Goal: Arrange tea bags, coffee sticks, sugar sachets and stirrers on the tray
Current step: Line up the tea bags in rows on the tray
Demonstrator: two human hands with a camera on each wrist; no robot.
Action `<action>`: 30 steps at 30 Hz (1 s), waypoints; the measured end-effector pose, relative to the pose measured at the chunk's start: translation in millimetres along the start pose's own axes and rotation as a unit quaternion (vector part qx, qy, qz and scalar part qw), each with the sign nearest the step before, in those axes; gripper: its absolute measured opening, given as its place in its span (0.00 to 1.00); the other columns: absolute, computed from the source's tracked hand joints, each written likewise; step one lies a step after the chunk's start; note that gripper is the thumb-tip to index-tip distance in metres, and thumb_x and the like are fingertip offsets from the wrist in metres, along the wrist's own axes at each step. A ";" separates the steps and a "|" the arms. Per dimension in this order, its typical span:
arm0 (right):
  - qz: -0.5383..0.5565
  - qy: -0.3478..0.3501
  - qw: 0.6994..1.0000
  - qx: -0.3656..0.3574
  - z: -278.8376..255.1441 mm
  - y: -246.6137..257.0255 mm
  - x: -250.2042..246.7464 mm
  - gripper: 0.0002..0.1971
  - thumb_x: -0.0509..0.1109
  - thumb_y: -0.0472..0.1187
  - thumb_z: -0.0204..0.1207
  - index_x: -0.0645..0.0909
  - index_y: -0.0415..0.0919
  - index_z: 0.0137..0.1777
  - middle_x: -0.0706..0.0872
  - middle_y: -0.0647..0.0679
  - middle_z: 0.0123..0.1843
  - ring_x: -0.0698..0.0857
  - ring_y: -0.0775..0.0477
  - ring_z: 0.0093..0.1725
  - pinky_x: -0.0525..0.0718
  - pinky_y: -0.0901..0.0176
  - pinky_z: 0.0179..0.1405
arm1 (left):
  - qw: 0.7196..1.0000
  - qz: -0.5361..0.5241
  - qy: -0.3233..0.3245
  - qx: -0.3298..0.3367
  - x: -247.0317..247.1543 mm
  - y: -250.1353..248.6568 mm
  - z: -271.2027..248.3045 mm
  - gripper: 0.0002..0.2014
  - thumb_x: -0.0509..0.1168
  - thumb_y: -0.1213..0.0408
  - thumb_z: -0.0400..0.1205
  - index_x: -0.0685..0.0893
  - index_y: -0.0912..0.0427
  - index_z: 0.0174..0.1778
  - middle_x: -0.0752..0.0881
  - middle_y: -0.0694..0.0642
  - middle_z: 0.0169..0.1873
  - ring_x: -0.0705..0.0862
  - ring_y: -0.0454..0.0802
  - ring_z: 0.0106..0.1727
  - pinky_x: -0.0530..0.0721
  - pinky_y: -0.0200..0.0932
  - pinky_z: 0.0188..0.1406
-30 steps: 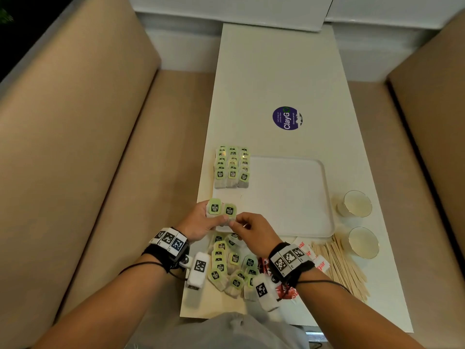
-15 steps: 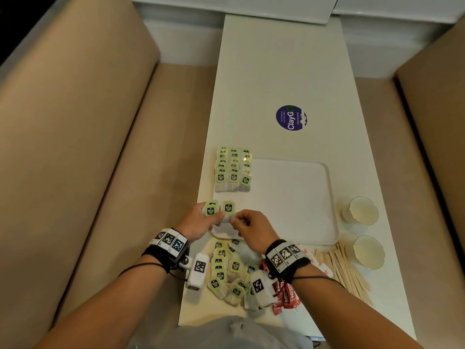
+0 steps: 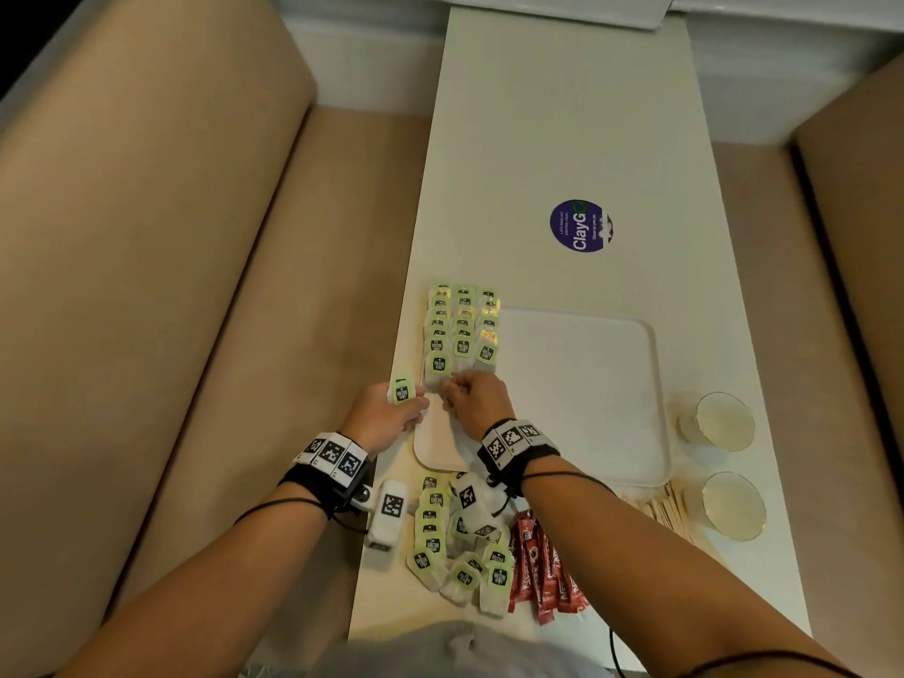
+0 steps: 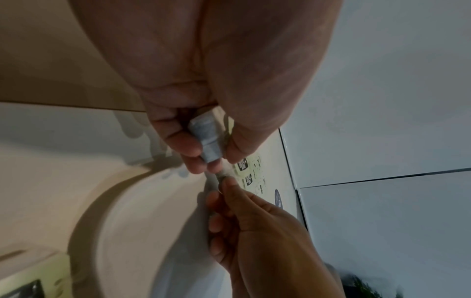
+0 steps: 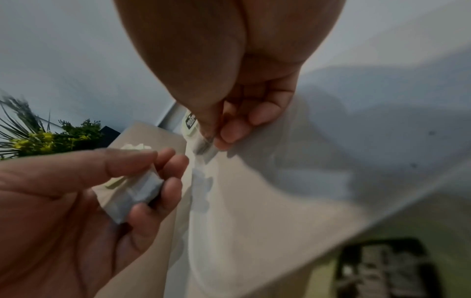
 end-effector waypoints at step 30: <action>0.032 -0.002 0.999 -0.029 -8.0 15.8 -4.5 0.17 0.69 0.51 0.85 0.88 0.43 0.37 0.87 0.52 0.29 0.83 0.57 0.27 0.82 0.59 0.38 | 0.995 0.047 0.082 0.023 6.6 -16.2 -7.6 0.23 0.65 0.83 0.79 0.87 0.52 0.61 0.93 0.55 0.51 0.88 0.47 0.37 0.79 0.36 0.30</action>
Point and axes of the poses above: each hand's wrist, its own z-axis towards the middle knuckle, its own x-axis out of the palm, y = z × x, the point moved 9 cm from there along z, towards the middle knuckle
